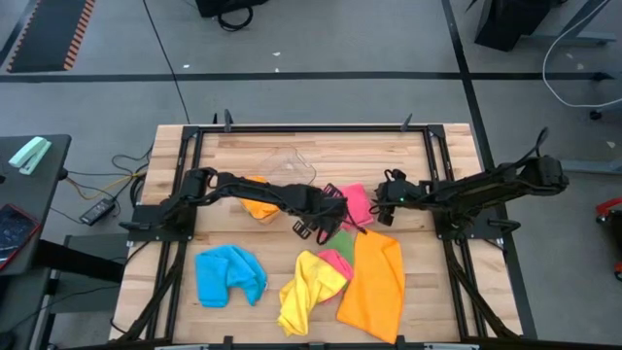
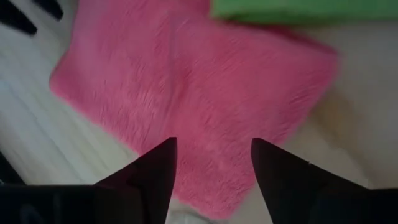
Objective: Fold microfiber towels
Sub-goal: Fold the pink microfiber towel
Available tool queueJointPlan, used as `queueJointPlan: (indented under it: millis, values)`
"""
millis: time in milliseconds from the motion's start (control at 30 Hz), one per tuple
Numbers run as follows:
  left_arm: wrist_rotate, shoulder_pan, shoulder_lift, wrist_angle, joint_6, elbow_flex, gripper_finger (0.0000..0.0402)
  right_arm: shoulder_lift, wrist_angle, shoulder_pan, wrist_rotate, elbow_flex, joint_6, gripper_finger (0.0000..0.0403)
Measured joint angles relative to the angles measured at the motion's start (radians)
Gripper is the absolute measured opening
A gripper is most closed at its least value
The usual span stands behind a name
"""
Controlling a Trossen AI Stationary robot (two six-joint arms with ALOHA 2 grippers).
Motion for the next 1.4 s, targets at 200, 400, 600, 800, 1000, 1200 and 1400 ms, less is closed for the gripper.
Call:
queueJointPlan:
  millis: [200, 400, 600, 800, 1000, 1200, 1400]
  values:
    - [0.017, 0.044, -0.001, 0.04, -0.113, 0.0, 0.0199, 0.0, -0.003, 0.0, -0.026, 0.023, 0.0, 0.0161]
    - [0.08, 0.106, 0.034, 0.094, -0.312, -0.001, 0.0173, -0.027, -0.088, 0.0, -0.03, 0.023, 0.019, 0.0161]
    - [0.086, 0.124, 0.107, 0.143, -0.345, -0.001, 0.015, -0.108, -0.137, 0.032, -0.035, 0.024, 0.031, 0.0161]
    - [0.081, 0.119, 0.13, 0.183, -0.297, 0.003, 0.0129, -0.143, -0.149, 0.12, -0.057, 0.024, 0.074, 0.0161]
    - [0.057, 0.107, 0.071, 0.145, -0.257, -0.003, 0.0112, -0.12, -0.096, 0.196, -0.087, 0.024, 0.061, 0.0161]
    - [0.071, 0.074, -0.005, 0.078, -0.283, 0.0, 0.0107, -0.104, -0.048, 0.205, -0.085, 0.024, 0.028, 0.0161]
    - [0.142, 0.066, 0.017, -0.01, -0.346, -0.011, 0.0107, -0.104, -0.045, 0.198, -0.071, 0.024, 0.022, 0.0161]
